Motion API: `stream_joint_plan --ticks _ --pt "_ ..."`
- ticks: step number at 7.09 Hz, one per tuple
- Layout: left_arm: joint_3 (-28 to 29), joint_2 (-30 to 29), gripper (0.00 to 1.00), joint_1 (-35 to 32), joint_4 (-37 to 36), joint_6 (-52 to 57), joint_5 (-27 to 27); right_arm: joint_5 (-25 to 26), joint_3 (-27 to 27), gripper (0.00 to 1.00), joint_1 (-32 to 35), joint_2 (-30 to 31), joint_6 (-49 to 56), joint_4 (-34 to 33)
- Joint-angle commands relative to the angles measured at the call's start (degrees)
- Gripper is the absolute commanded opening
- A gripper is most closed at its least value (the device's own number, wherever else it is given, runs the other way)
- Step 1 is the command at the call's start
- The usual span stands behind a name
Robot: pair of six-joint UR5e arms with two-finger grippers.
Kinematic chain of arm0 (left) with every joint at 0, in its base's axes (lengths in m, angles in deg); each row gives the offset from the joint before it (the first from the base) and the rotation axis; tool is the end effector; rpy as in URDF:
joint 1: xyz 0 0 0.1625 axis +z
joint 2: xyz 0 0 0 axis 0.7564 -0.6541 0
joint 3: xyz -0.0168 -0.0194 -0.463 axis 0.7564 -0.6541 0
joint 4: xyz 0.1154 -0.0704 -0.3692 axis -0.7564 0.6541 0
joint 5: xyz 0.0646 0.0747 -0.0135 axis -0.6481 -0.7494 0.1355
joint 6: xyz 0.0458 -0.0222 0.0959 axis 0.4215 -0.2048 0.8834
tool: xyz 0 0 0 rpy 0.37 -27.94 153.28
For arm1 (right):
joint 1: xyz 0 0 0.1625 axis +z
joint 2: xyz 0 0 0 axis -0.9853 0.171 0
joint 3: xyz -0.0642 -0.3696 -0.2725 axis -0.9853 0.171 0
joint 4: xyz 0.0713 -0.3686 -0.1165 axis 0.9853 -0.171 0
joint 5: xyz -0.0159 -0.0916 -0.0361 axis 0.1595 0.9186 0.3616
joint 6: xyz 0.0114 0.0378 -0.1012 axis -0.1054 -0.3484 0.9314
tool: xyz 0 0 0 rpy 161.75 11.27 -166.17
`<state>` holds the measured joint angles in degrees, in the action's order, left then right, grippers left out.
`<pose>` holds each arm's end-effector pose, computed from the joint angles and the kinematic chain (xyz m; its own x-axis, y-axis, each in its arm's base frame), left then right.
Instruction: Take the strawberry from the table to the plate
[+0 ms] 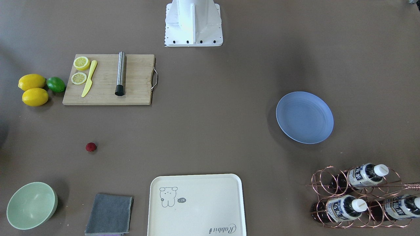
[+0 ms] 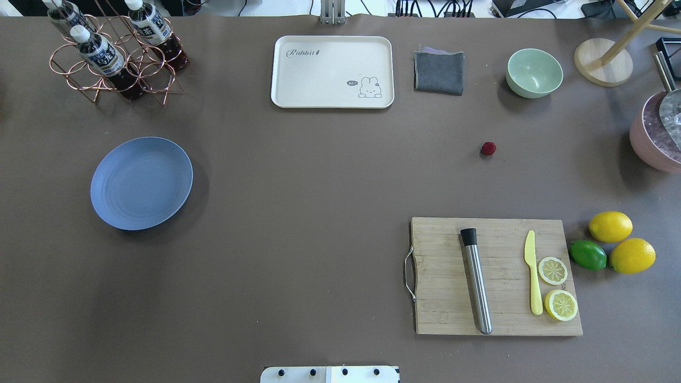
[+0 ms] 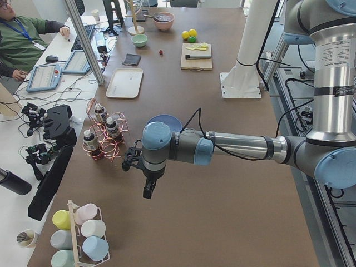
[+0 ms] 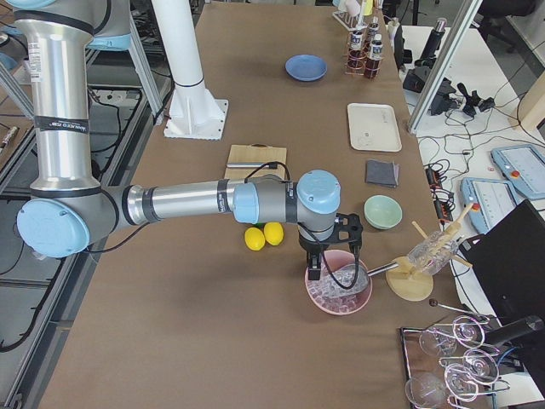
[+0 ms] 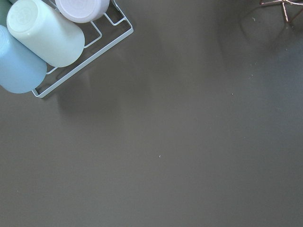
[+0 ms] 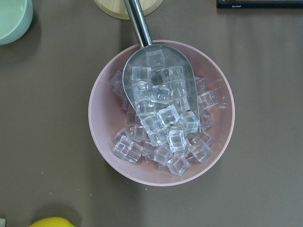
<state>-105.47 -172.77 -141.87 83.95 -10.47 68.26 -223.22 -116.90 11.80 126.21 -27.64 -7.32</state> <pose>-0.0828 -0.4447 0.6572 0.7563 0.1747 -0.6304 -0.0275 0.9713 0.2361 0.0714 -0.4668 0.6356 0.6980 -0.0042 0.7161 -0.0542 0.9968 0.0587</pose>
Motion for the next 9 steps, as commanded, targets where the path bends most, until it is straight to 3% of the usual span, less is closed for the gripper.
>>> stream_joint_plan --ticks 1,3,4,6,7,9 --pt "0.33 -2.29 0.98 0.52 0.01 -0.09 1.11 0.05 -0.40 1.00 -1.24 -0.47 -0.09 0.00" --pt "0.42 -5.98 0.98 2.46 0.35 -0.09 4.42 -0.65 -2.06 1.00 -2.90 -0.73 -0.17 0.00" --pt "1.03 -6.70 0.98 2.46 3.93 -0.09 4.45 -1.26 -2.95 1.00 -5.35 -1.61 -0.26 0.09" --pt "6.12 -10.56 0.98 3.86 6.25 -0.44 4.72 -1.62 -3.22 1.00 -8.79 -5.02 -0.35 0.09" --pt "5.09 -10.74 0.98 5.61 7.73 -8.44 4.98 -1.62 -2.52 1.00 -10.37 -7.83 -0.35 0.00" --pt "6.91 -10.04 0.98 12.97 21.12 -27.95 4.46 -1.53 -3.13 1.00 -14.06 -10.30 -8.47 2.18"
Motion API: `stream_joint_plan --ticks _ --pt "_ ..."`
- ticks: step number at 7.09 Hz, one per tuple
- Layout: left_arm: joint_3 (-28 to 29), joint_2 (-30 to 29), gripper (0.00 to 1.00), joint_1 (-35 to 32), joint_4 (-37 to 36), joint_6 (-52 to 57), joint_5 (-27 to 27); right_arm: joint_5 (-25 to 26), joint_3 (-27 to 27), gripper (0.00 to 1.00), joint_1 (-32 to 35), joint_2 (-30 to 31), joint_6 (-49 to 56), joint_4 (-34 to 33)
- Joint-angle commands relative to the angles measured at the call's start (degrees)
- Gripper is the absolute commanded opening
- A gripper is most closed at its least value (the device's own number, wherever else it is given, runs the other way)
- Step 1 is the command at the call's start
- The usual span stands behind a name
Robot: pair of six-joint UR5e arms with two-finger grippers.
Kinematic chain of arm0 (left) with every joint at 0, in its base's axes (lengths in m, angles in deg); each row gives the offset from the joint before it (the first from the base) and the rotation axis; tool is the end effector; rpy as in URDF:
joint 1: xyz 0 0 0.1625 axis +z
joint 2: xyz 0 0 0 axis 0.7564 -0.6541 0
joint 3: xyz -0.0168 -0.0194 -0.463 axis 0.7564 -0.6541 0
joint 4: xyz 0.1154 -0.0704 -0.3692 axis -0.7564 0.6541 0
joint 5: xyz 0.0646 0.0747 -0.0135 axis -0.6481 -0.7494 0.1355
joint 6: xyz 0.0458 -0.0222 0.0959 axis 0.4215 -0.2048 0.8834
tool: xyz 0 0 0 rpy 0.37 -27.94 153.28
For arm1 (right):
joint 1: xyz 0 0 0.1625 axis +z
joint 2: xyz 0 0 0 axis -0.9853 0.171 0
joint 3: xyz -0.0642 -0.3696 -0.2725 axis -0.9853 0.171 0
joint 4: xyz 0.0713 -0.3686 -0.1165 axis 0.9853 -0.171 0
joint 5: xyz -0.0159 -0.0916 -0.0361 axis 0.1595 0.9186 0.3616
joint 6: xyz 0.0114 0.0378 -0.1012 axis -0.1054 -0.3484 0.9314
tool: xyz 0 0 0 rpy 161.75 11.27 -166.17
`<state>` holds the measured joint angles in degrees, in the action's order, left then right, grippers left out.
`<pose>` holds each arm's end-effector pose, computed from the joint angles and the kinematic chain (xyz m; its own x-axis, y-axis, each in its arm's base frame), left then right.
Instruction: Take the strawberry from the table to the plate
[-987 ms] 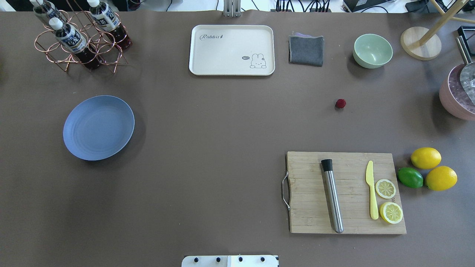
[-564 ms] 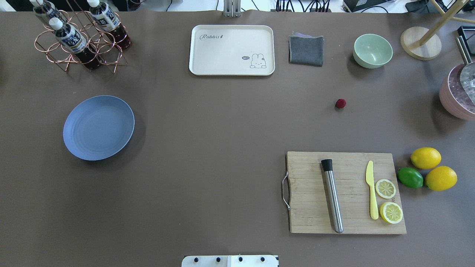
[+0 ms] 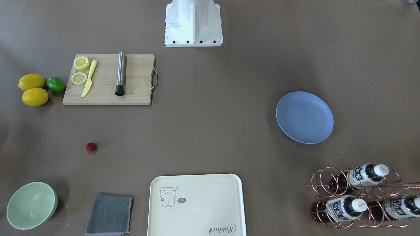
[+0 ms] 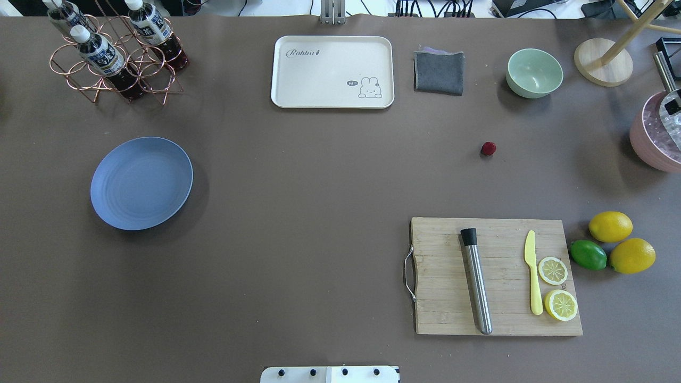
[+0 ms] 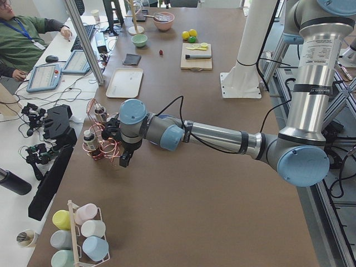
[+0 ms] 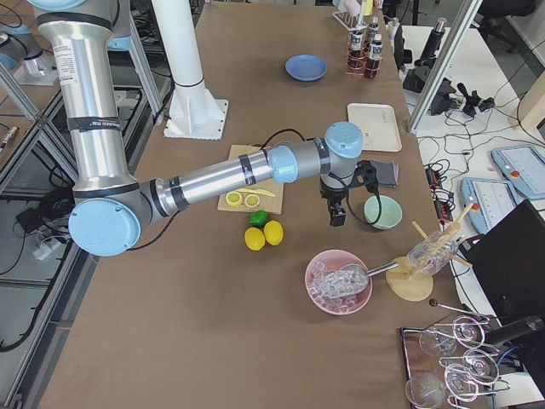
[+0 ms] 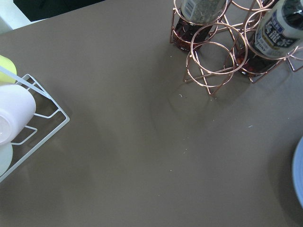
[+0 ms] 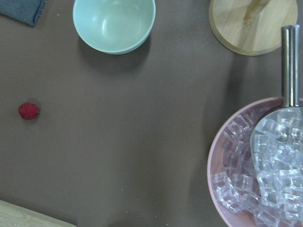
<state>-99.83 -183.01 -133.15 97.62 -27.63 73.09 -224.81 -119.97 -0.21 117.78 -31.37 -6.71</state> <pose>0.0015 -0.5411 0.5822 0.6583 0.2284 -0.7173 0.0403 0.9408 0.3366 -0.0399 -0.5304 0.5334 0.6432 -0.2360 0.7284 0.1074 0.9697 0.2193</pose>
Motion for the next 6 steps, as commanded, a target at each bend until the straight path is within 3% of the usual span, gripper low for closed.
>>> stream_joint_plan --ticks 1,4,5,6 --pt "1.54 0.29 0.98 7.16 12.65 -17.84 -2.20 0.07 1.16 1.00 -3.90 -1.28 -6.87 7.77" --pt "6.87 4.42 0.98 17.09 33.71 -35.79 -6.43 1.03 1.79 1.00 -11.36 -2.06 -26.27 18.87" --pt "8.56 4.60 0.98 20.34 40.23 -42.10 -9.83 2.16 1.62 1.00 -11.99 -2.07 -26.84 20.03" --pt "8.23 4.77 0.98 24.46 42.04 -46.34 -13.34 2.17 1.79 1.00 -12.61 -2.07 -26.93 19.96"
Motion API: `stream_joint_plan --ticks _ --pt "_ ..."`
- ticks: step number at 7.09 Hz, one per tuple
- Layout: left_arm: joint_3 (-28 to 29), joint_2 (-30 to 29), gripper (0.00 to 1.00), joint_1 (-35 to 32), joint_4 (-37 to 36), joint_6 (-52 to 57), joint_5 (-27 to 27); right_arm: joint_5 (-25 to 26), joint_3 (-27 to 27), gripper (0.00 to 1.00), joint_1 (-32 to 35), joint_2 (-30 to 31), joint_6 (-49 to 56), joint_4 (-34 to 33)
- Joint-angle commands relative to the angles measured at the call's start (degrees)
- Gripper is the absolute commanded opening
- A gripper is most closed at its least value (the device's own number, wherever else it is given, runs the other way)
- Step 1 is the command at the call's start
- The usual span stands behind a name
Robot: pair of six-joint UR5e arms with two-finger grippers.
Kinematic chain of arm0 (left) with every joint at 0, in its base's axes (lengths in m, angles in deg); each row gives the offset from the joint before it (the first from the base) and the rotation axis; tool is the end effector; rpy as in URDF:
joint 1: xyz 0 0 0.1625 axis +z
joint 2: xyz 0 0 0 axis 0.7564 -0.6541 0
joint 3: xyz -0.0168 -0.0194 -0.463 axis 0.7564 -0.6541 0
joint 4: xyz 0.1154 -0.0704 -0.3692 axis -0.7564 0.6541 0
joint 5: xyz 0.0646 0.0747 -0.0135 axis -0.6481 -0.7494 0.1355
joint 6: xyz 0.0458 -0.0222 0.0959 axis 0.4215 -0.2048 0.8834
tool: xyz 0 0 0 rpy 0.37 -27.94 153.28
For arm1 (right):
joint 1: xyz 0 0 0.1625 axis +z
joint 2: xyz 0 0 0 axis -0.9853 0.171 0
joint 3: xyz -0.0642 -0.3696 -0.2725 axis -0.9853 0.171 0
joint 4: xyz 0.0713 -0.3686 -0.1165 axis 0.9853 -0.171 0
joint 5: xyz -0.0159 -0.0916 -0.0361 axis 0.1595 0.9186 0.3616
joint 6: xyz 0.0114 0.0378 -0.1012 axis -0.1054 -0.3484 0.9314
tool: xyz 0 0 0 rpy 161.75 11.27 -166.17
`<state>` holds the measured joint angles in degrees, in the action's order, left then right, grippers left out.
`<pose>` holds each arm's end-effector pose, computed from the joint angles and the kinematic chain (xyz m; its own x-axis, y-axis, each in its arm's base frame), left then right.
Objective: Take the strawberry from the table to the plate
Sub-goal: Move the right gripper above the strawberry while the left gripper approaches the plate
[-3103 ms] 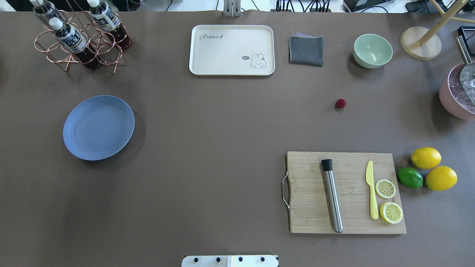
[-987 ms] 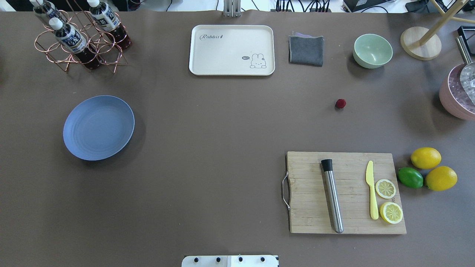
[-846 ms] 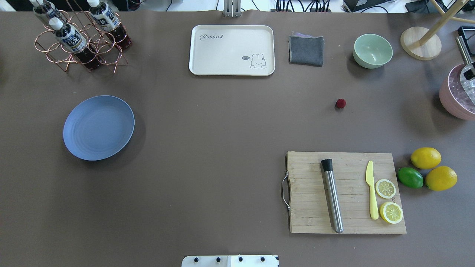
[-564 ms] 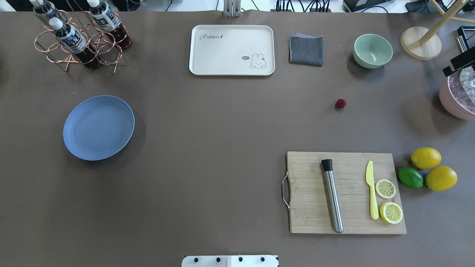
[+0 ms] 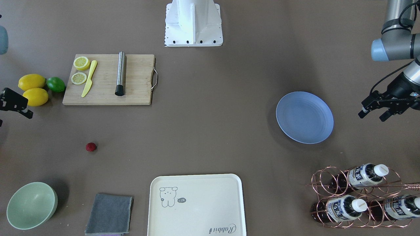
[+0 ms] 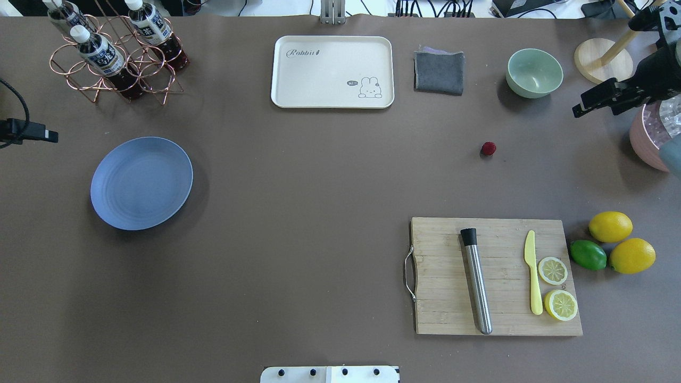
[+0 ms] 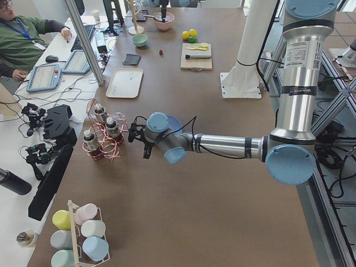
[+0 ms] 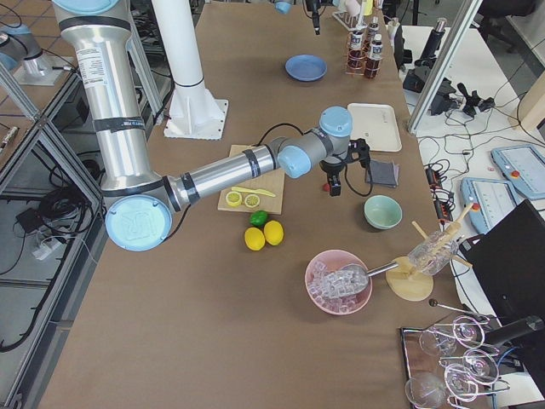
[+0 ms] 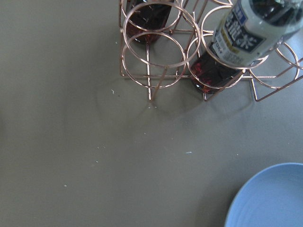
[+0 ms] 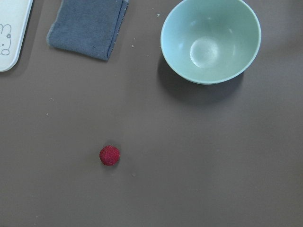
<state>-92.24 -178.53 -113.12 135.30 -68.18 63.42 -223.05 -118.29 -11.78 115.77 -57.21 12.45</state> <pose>0.1631 -0.4907 0.6142 0.5185 0.0639 -0.8527 0.2445 0.9445 0.2194 -0.1522 -0.5348 0.4895 0.5778 -0.1664 0.7991 -0.0023 0.9787 0.2055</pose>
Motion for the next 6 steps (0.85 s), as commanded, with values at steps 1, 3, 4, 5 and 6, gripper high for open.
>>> stream_joint_plan --ticks 1,3,4,5,6 --pt "0.37 0.29 0.98 8.82 5.07 -6.88 -8.84 0.50 0.02 1.00 -2.18 -0.14 -1.71 0.88" --pt "0.63 0.20 0.98 12.29 5.34 -7.50 -11.53 1.98 0.11 1.00 -2.54 0.04 -3.38 2.11" --pt "0.89 0.29 0.97 12.38 5.43 -7.24 -11.53 2.08 0.02 1.00 -2.63 0.04 -4.08 2.20" --pt "0.89 0.29 0.97 12.47 5.52 -7.24 -11.53 1.99 -0.42 1.00 -2.63 0.38 -5.05 2.20" --pt "0.98 0.38 0.97 12.82 5.60 -6.89 -11.44 1.91 -0.42 1.00 -2.63 0.56 -5.32 2.20"
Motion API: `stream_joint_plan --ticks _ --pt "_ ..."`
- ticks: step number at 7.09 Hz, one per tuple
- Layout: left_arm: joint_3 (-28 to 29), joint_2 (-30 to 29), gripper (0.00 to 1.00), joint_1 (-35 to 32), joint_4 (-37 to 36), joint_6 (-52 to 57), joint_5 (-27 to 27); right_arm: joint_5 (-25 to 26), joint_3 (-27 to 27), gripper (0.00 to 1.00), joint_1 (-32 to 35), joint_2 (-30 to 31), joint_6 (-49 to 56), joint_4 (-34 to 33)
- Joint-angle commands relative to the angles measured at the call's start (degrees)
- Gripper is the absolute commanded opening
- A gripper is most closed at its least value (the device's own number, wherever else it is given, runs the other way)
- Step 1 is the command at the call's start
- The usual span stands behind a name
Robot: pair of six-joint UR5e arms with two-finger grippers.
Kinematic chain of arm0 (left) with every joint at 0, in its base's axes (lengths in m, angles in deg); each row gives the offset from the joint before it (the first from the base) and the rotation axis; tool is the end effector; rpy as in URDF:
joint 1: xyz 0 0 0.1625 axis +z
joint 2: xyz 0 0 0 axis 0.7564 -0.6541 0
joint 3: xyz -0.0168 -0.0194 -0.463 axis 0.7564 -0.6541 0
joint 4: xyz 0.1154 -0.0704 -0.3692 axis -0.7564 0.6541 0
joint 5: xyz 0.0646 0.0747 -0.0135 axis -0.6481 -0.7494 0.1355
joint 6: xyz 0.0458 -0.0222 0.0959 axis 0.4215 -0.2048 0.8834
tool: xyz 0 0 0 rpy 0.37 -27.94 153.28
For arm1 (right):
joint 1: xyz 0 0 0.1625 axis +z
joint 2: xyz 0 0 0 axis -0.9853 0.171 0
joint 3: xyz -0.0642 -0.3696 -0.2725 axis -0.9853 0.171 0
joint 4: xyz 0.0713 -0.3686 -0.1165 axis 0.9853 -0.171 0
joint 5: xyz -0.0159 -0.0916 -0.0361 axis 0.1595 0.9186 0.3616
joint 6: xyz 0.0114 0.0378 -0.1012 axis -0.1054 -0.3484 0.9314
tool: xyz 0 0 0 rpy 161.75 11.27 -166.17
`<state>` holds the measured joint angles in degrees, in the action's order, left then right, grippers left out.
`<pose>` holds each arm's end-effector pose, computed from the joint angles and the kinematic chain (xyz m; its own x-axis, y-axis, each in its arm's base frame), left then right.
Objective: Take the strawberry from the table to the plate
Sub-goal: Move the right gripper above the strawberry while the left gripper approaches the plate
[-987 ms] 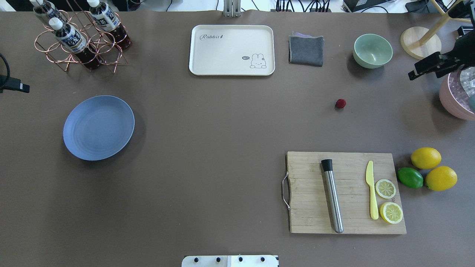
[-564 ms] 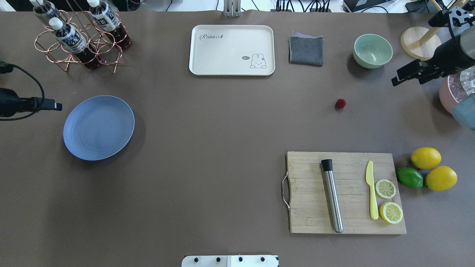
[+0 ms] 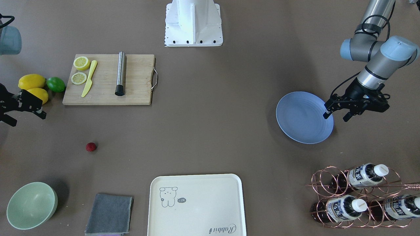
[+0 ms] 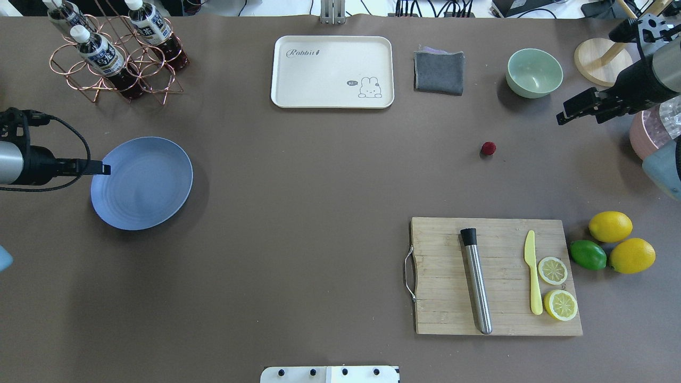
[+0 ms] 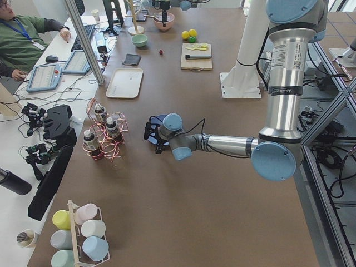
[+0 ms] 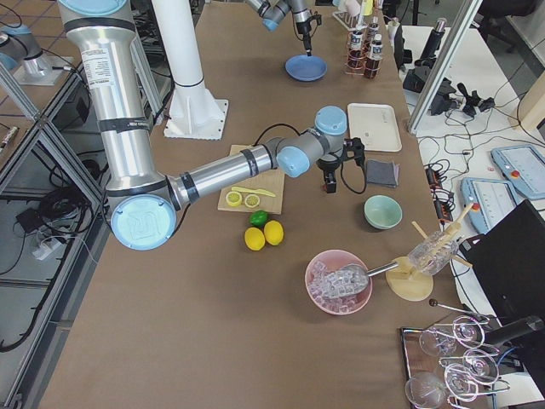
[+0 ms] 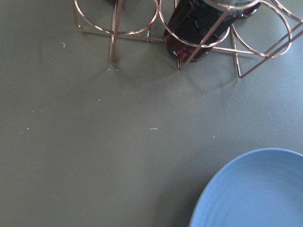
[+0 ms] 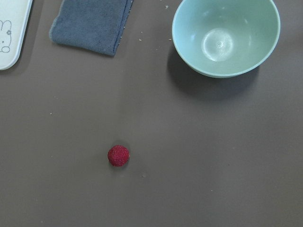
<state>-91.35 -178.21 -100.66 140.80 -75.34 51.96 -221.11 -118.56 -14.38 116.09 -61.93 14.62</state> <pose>0.2530 -0.4586 0.6183 0.5304 0.0772 -0.8442 0.2492 0.9377 0.2423 -0.1735 -0.5277 0.4876 0.5813 -0.1357 0.8023 -0.0236 0.9828 0.1834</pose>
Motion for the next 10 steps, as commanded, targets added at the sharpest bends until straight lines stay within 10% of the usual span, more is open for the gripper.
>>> stream_joint_plan --ticks 1,3,8,10 --pt "0.18 0.07 0.97 0.62 0.11 0.53 -0.08 0.05 -0.15 1.00 -0.03 0.25 -0.60 0.03" --pt "0.27 0.15 0.67 0.80 0.02 0.45 -0.08 0.06 -0.06 1.00 -0.03 0.25 -0.60 0.03" --pt "0.18 0.33 0.59 0.98 -0.16 0.45 -0.25 0.06 -0.23 1.00 -0.03 0.33 -2.09 0.03" --pt "0.27 0.24 0.00 0.97 -0.16 0.45 -0.25 0.06 -0.32 1.00 -0.03 0.33 -3.14 0.03"
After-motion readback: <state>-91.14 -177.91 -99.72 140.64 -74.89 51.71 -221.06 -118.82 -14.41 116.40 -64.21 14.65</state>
